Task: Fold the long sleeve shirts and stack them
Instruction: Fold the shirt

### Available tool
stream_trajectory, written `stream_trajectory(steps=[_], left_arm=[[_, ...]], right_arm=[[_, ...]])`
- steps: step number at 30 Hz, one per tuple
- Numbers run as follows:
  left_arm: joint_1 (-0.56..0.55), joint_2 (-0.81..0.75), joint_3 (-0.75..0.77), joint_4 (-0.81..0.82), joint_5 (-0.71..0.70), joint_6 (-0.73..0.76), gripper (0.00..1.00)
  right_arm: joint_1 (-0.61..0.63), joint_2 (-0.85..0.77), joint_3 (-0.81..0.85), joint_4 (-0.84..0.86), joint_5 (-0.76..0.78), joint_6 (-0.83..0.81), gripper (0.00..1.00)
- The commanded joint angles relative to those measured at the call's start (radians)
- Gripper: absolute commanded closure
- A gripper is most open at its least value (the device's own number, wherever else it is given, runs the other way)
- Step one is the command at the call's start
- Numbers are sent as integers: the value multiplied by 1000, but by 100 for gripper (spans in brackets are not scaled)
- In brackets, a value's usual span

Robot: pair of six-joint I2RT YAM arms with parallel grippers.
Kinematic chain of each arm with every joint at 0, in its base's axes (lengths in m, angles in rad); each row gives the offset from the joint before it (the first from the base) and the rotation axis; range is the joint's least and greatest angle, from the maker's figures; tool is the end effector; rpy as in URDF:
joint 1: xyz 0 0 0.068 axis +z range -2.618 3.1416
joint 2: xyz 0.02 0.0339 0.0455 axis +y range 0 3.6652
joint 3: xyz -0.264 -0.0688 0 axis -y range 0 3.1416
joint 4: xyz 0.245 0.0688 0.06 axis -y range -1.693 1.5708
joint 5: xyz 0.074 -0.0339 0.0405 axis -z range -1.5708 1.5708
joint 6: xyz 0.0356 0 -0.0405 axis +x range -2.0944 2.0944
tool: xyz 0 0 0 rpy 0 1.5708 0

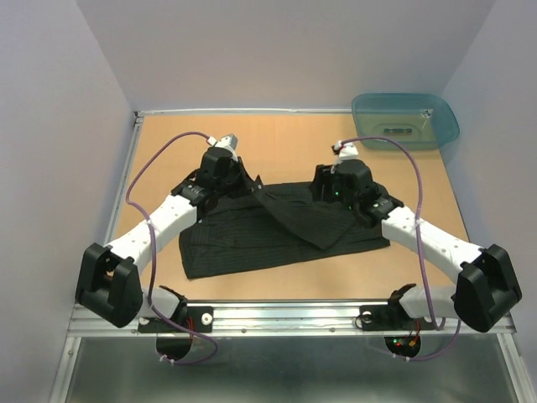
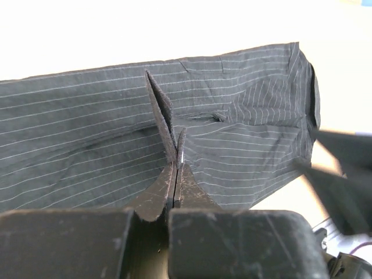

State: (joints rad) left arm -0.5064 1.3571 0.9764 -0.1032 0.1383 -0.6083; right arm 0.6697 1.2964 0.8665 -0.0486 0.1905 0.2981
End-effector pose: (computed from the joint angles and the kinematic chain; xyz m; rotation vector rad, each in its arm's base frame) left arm 0.2691 -0.1549 0.2853 -0.0197 2.1554 -0.8148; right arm 0.2338 0.1765 0.2699 -0.2631 2.0479 0.4086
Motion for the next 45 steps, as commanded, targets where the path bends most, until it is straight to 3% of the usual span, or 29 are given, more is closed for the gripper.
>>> stream_trajectory(steps=[1, 6, 13, 26, 45], left_arm=[[3, -93, 18, -33, -62, 42, 100], [3, -177, -11, 0, -95, 68, 100], [6, -210, -93, 37, -166, 101, 100], [57, -234, -252, 39, -255, -5, 100], [155, -227, -404, -35, -229, -114, 100]], right_arm=[[-148, -36, -35, -46, -26, 81, 36], [-240, 9, -50, -65, -86, 154, 36], [-271, 53, -75, -63, -92, 213, 36], [-306, 56, -115, -68, -80, 222, 36], [-321, 7, -127, -85, -57, 230, 36]])
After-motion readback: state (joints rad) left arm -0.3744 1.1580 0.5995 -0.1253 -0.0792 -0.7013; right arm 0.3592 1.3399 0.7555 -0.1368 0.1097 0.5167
